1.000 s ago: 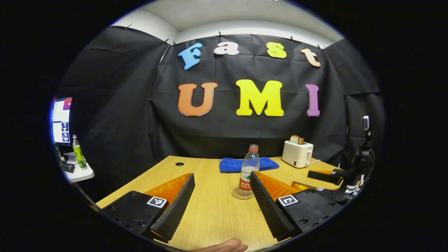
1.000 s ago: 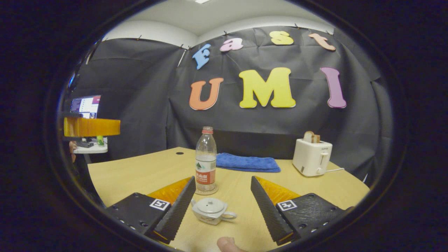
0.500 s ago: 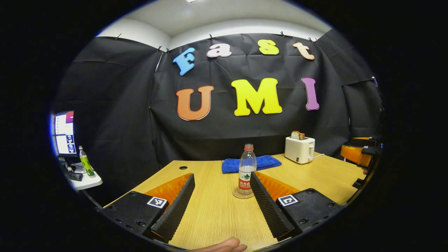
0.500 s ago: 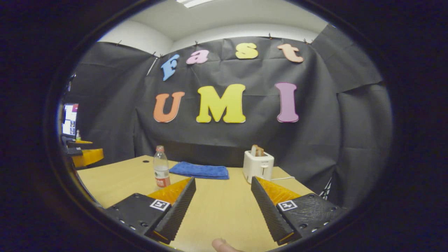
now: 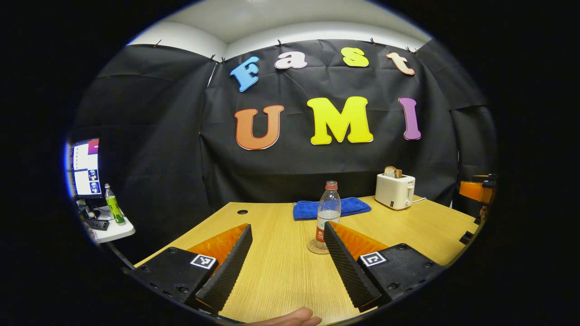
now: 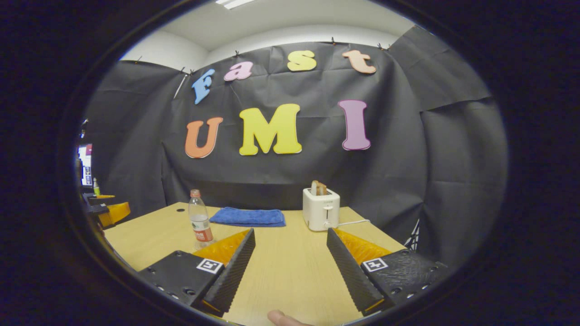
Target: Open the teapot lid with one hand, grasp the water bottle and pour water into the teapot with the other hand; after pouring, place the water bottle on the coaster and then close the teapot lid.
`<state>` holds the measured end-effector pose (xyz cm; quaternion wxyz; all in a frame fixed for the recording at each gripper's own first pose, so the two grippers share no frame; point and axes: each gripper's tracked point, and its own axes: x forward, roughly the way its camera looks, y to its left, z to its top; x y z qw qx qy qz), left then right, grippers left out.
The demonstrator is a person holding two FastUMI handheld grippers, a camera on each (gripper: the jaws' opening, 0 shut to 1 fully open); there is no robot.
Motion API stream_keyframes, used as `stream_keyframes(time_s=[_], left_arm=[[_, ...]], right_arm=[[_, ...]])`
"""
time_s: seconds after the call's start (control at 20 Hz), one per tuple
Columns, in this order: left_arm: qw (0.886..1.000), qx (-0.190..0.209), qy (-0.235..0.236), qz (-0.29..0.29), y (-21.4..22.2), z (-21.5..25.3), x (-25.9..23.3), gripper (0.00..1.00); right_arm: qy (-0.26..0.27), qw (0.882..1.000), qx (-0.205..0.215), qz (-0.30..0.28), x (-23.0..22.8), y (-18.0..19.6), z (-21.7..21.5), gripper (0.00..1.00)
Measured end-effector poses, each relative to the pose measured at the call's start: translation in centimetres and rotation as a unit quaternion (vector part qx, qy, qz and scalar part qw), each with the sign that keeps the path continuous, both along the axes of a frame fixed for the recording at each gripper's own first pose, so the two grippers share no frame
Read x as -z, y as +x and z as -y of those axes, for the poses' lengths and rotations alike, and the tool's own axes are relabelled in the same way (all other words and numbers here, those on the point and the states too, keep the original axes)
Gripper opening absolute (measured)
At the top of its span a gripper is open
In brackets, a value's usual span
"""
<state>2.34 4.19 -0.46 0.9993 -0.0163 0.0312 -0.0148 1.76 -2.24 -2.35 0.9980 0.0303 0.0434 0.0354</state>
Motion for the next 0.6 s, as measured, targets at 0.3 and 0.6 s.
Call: stream_keyframes(time_s=[0.3,0.6], left_arm=[[1.0,0.003,-0.005,0.002,-0.24,0.05,-0.16,0.99],[1.0,0.005,-0.005,0.006,-0.38,0.19,-0.57,0.99]], right_arm=[[-0.012,1.0,-0.002,0.008,-0.24,-0.32,-0.52,0.93],[-0.014,1.0,0.004,0.013,-0.53,-0.48,-0.19,0.93]])
